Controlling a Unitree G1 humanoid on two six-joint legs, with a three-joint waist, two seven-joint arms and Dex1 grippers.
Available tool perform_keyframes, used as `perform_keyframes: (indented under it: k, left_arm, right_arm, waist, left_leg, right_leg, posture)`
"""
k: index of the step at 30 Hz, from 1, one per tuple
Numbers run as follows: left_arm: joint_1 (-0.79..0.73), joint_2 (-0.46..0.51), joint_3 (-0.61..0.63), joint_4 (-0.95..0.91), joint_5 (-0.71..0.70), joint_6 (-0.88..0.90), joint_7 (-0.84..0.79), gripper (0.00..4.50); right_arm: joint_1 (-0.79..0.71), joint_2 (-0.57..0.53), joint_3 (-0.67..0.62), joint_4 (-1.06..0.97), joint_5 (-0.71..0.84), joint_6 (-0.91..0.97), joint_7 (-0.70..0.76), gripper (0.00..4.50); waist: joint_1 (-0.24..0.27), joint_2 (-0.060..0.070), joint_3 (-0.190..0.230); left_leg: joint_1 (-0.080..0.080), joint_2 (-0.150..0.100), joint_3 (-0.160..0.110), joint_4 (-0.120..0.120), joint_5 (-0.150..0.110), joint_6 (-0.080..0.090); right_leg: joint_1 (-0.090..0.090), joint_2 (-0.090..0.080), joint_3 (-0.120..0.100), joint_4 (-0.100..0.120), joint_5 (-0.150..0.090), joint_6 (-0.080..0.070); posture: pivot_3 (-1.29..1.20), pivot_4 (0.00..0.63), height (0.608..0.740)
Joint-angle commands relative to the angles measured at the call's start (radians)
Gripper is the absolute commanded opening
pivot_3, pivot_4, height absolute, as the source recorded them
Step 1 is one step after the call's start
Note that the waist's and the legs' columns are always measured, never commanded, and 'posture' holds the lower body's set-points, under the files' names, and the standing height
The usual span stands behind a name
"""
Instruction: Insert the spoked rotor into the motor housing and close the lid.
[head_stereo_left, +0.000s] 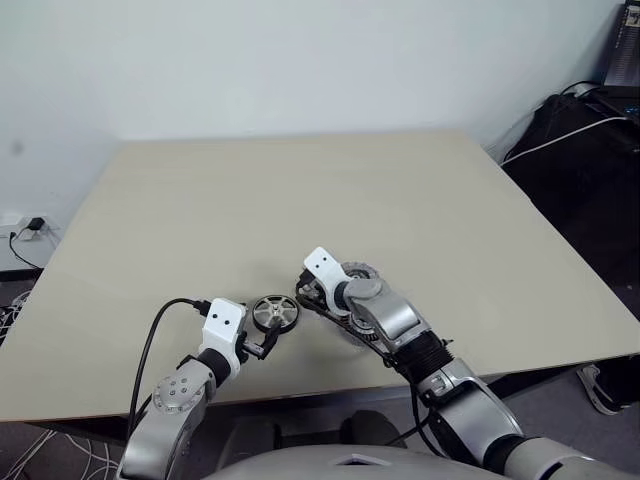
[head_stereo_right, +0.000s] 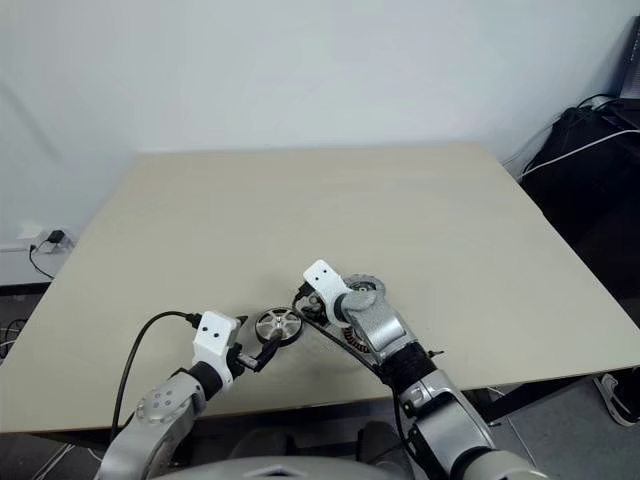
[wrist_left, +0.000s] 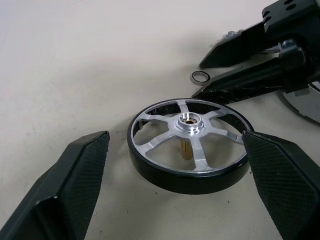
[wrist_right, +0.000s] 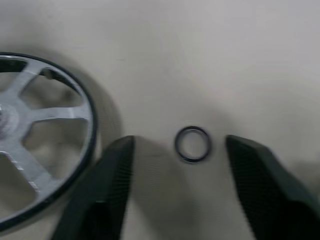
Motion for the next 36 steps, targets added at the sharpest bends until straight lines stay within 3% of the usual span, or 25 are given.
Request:
perform_keyframes:
  k: [1,11,14,19,25,36]
  left_arm:
    - [-0.011,-0.004,-0.003,-0.05,-0.002,-0.019,0.003,4.5]
    - [-0.008,-0.005,-0.007,-0.051,-0.001,-0.021,0.006,4.5]
    - [-0.006,-0.005,-0.009,-0.052,-0.001,-0.021,0.005,4.5]
    - [-0.007,-0.004,-0.009,-0.05,-0.001,-0.02,0.005,4.5]
    - [-0.008,-0.004,-0.01,-0.051,-0.002,-0.019,0.005,4.5]
    - [-0.01,-0.006,-0.009,-0.042,-0.003,-0.022,0.004,4.5]
  right_arm:
    - [-0.012,0.003,-0.02,-0.03,-0.002,0.006,-0.004,2.94]
    - [-0.019,0.025,-0.054,-0.049,0.027,0.069,0.001,2.94]
    - [-0.018,0.026,-0.055,-0.056,0.027,0.083,0.002,2.37]
    - [-0.014,0.031,-0.056,-0.069,0.029,0.09,-0.001,0.8]
    - [-0.005,0.029,-0.05,-0.103,0.029,0.094,0.0,0.78]
    - [0.01,0.003,-0.102,-0.341,0.066,0.123,-0.01,0.78]
  waist:
    - [0.0,0.0,0.0]
    - [0.0,0.0,0.0]
    - [0.0,0.0,0.0]
    - [-0.001,0.0,0.0]
    - [-0.001,0.0,0.0]
    - [-0.001,0.0,0.0]
  left_leg:
    - [0.0,0.0,0.0,0.0,0.0,0.0]
    - [0.0,0.0,0.001,0.0,0.0,0.0]
    - [0.0,0.0,0.001,0.0,0.0,0.0]
    - [0.0,0.0,0.001,0.0,0.0,0.0]
    - [0.0,0.0,0.002,0.0,0.0,0.0]
    - [0.0,0.0,0.002,0.0,0.0,0.0]
  right_leg:
    - [0.0,0.0,0.0,0.0,0.0,0.0]
    - [-0.001,0.0,0.002,0.0,0.0,0.0]
    - [-0.001,0.0,0.002,0.0,0.0,0.0]
    - [-0.001,0.0,0.002,0.0,0.0,0.0]
    - [-0.001,0.0,0.002,0.0,0.0,0.0]
    - [-0.002,0.0,0.003,0.0,0.001,0.001]
  posture:
    - [0.0,0.0,0.74]
    - [0.0,0.0,0.74]
    - [0.0,0.0,0.74]
    - [0.0,0.0,0.74]
    - [0.0,0.0,0.74]
    - [0.0,0.0,0.74]
